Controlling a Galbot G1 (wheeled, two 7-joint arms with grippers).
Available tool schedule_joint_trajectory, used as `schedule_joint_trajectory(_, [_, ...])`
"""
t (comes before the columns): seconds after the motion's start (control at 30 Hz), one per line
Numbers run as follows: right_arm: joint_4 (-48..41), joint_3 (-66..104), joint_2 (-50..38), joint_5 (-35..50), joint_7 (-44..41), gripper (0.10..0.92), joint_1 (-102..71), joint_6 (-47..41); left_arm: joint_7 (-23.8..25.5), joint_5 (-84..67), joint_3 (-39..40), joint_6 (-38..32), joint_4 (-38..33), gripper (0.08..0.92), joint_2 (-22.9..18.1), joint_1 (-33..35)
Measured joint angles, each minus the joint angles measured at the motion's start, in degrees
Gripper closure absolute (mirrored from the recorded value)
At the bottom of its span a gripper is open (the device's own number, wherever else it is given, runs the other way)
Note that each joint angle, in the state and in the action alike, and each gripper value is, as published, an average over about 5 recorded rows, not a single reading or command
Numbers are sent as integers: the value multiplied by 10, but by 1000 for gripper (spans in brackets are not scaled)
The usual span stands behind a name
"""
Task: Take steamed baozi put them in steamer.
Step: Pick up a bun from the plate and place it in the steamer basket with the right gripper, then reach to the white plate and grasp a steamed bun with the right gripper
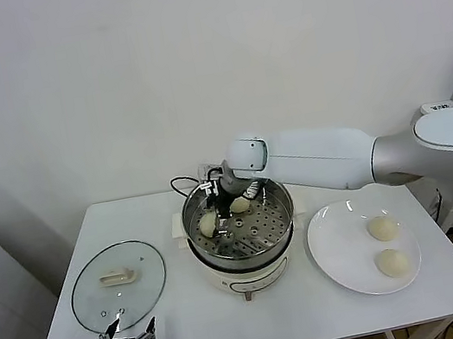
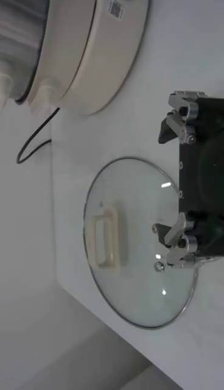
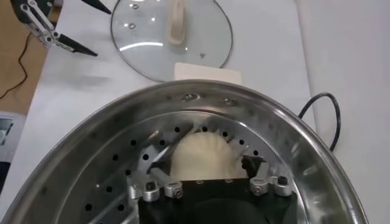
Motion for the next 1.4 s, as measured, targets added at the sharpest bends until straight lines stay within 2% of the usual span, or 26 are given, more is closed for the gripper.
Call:
schedule_joint_trajectory(0.3, [27, -26, -72, -11, -68, 203, 74, 22, 0, 0, -2, -1, -5, 177, 1, 3])
schedule_joint_trajectory(0.73, [77, -82, -258, -94, -196, 203, 147, 102, 0, 0, 0, -1, -11, 177, 6, 3])
schedule_joint_trajectory(1.07, [84, -69, -369, -185, -241, 203, 99, 164, 0, 3, 0, 3, -17, 177, 5, 4])
schedule_joint_trajectory(1.4, [58, -3, -406, -267, -257, 203, -3, 214, -1, 6, 2, 7, -16, 177, 4, 1])
